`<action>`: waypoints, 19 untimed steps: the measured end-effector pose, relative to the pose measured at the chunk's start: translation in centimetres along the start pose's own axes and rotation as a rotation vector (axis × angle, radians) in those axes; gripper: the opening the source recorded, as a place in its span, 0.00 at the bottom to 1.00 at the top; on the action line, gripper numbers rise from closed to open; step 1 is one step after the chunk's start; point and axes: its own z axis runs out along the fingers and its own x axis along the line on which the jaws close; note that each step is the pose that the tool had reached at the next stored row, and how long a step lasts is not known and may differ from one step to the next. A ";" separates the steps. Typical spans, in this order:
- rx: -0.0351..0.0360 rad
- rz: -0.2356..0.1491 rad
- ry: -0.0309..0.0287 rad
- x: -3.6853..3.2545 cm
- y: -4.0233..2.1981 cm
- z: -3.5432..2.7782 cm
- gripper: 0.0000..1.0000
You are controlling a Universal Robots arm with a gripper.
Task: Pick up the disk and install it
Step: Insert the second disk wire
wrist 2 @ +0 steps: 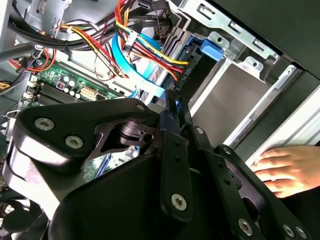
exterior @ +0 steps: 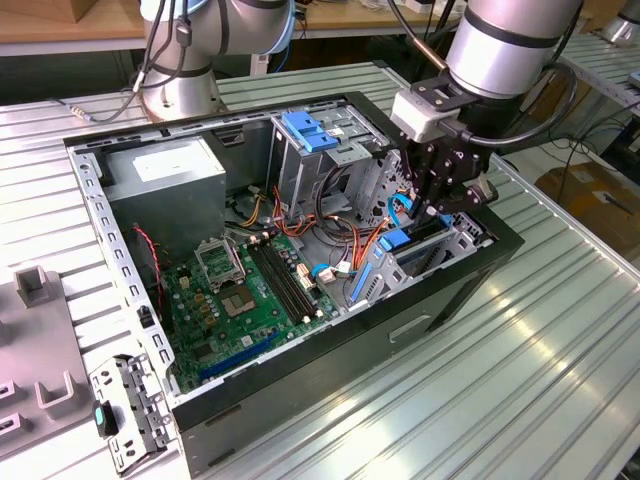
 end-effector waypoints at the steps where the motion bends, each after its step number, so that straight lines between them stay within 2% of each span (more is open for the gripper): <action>1: -0.0018 0.000 0.0000 -0.03 -0.06 0.02 0.16; 10: -0.0039 0.000 0.0006 -0.08 -0.11 0.65 0.16; 16: -0.0038 0.000 0.0001 -0.08 -0.13 0.70 0.16; 19: -0.0038 0.000 -0.0002 -0.08 -0.16 0.52 0.16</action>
